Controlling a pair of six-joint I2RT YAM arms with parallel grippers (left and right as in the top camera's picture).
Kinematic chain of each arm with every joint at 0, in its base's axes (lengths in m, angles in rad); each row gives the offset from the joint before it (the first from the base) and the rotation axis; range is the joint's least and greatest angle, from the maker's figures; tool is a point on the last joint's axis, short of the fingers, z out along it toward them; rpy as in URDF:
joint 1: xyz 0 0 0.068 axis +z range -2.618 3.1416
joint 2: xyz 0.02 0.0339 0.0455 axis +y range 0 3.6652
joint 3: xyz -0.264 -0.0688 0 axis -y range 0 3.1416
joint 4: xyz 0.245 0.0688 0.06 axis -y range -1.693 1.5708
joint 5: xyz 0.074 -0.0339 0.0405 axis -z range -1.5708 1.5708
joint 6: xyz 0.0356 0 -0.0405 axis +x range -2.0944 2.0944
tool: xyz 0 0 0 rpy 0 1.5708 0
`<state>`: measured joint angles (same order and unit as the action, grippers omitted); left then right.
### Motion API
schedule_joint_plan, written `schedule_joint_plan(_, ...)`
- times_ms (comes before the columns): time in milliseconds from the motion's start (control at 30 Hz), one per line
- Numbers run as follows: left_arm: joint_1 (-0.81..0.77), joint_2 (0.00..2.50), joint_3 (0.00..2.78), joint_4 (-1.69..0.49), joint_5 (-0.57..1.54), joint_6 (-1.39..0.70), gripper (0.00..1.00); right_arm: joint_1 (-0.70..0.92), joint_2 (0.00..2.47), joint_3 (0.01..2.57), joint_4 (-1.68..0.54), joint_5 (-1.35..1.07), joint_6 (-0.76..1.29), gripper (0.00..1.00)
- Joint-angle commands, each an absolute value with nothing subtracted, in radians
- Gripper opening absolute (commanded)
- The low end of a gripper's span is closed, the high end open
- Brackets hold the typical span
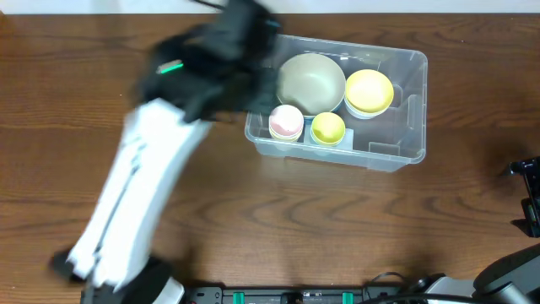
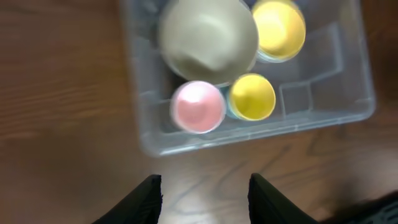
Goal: Pack container
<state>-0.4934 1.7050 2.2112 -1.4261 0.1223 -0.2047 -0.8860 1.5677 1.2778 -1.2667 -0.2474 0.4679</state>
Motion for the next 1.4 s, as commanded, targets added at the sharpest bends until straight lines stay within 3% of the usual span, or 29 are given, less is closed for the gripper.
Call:
schedule_joint_plan(0, -0.437, 1.596, 2.222, -1.504, 0.111, -0.195, 0.52, -0.890, 1.551, 1.279, -1.267, -0.251, 0.482, 0.99)
schedule_joint_plan(33, -0.422, 1.565, 2.222, -1.534, 0.107, -0.195, 0.57, -0.890, 1.551, 1.279, -1.267, -0.251, 0.482, 0.99)
schedule_joint_plan(67, -0.411, 1.540, 2.222, -1.561, 0.098, -0.196, 0.71, -0.890, 1.551, 1.279, -1.267, -0.251, 0.482, 0.99)
schedule_joint_plan(167, -0.393, 1.476, 2.222, -1.637, 0.081, -0.196, 0.98, -0.889, 1.551, 1.279, -1.267, -0.251, 0.482, 0.99)
schedule_joint_plan(767, -0.393, 1.369, 2.214, -1.689, 0.082, -0.202, 0.98, -0.890, 1.551, 1.279, -1.267, -0.251, 0.482, 0.99)
schedule_joint_plan(1133, -0.425, 1.361, 2.117, -1.688, 0.089, -0.030, 0.98, -0.890, 1.551, 1.279, -1.267, -0.251, 0.482, 0.99)
schedule_joint_plan(1233, -0.417, 1.308, 2.028, -1.613, 0.105, -0.030, 0.98, -0.890, 1.551, 1.279, -1.267, -0.251, 0.482, 0.99)
schedule_joint_plan(1367, -0.375, 1.145, 1.777, -1.353, 0.155, -0.015, 0.98, -0.890, 1.551, 1.279, -1.267, -0.251, 0.482, 0.99)
